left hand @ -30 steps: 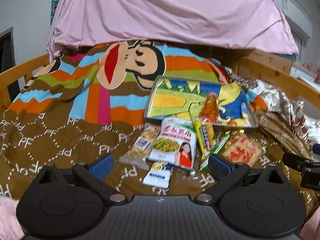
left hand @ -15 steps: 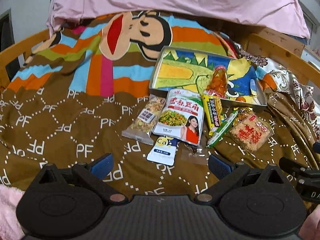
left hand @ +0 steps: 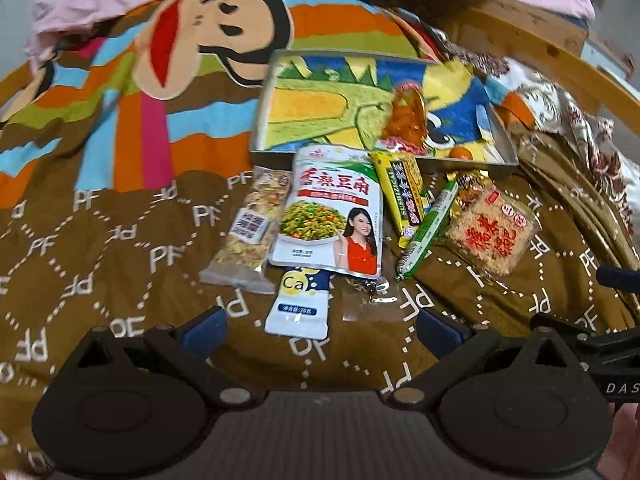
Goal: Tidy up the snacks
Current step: 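Move left tool to the green sausage stick while right tool approaches the rice-cake pack, then close left tool on the green sausage stick while right tool grasps the rice-cake pack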
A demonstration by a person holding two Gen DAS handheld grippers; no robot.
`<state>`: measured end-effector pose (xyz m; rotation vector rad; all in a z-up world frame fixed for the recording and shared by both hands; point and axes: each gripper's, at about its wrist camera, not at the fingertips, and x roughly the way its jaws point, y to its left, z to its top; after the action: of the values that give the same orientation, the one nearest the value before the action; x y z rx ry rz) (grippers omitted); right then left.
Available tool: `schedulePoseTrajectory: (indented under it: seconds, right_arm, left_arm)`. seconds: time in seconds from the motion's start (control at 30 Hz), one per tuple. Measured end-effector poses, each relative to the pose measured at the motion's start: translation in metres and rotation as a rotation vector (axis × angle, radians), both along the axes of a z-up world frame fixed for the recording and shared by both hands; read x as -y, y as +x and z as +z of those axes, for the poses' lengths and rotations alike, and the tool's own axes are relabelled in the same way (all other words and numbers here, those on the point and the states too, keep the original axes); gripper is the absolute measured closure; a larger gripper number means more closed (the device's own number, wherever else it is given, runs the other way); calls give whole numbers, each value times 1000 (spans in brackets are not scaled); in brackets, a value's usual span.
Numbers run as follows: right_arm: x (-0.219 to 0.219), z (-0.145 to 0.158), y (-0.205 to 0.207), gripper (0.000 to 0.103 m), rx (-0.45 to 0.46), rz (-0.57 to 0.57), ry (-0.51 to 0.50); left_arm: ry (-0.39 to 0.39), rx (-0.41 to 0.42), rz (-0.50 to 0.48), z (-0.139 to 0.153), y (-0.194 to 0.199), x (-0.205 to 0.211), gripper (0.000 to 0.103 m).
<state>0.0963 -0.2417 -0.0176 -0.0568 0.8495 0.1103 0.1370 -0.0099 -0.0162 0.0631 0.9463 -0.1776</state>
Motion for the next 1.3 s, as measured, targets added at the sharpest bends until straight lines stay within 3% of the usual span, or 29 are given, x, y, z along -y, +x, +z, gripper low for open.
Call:
schedulePoseTrajectory:
  seconds: [0.13,0.37,0.63,0.9,1.07,1.17,1.3]
  right_arm:
    - [8,-5,17,1,-22,-17,3]
    - [26,-10,50,1,-23,-69,-33]
    - [45,-25,90,1,-128,-158,191]
    - [39,-33,124,1,-162,-249,316]
    - [30,-35,136,3,-145,-221,310]
    - [23,-35,138,7,-132,-175,247]
    - [18,-40,137,12,-138,-126,177]
  left_arm:
    - [-3,-35,-41,-9,18,5,1]
    - [-11,-10,-154,-20,42,17,1]
    - [-23,28,-332,-30,61,38,1]
    - [-29,40,-517,-40,66,60,1]
    - [-38,30,-570,-47,74,69,14]
    - [-69,-3,-573,-53,81,68,26]
    - [-105,-21,-566,-56,85,62,33]
